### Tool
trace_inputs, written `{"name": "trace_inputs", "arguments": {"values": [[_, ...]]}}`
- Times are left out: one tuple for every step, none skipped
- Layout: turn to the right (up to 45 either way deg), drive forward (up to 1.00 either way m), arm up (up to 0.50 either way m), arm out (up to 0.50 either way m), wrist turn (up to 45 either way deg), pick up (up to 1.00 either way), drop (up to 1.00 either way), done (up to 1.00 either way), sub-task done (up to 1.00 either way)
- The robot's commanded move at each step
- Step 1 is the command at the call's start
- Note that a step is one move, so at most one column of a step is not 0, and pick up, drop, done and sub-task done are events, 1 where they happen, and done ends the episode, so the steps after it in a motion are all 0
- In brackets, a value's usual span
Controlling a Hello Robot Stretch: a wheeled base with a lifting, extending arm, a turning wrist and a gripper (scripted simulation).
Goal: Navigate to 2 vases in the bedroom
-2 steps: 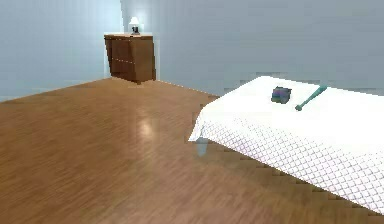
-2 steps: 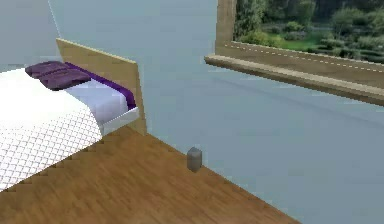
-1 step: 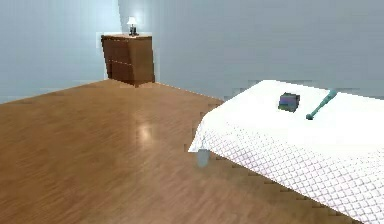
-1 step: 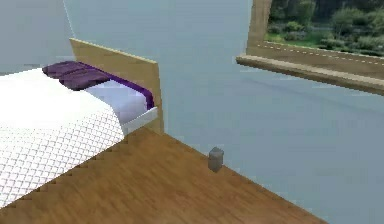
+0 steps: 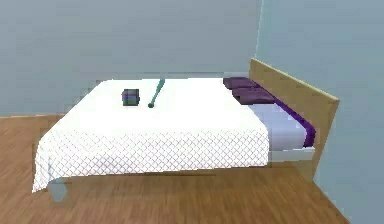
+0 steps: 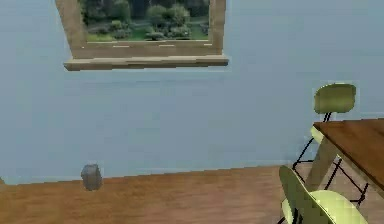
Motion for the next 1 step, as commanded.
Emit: {"name": "trace_inputs", "arguments": {"values": [[36.0, 0.00, 0.00, 0.00, 0.0, 0.00, 0.00, 0.00, 0.00]]}}
